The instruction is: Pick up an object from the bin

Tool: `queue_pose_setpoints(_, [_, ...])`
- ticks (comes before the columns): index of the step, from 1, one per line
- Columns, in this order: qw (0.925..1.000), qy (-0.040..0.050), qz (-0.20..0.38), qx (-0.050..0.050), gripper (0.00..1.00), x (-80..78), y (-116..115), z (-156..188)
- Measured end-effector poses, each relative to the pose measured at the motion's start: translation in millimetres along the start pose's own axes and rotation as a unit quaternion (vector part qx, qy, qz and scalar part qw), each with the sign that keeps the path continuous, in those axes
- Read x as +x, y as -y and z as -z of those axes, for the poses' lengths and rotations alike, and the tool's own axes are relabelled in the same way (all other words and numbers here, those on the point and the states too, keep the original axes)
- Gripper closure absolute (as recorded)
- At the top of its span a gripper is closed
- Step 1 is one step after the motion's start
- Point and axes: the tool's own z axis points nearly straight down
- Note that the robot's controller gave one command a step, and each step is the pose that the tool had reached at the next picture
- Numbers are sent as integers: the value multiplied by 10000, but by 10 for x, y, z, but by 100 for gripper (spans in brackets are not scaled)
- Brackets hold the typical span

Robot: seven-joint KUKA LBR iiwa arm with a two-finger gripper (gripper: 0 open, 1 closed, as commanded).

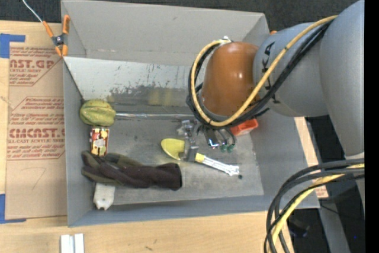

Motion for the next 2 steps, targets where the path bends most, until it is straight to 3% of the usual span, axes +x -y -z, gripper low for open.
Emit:
queue_pose_setpoints(1, [9999, -89, 89, -6, 100, 124, 59, 390])
queue_pose_setpoints(2, [9999, 23, 107, -5, 100, -159, -75, -5])
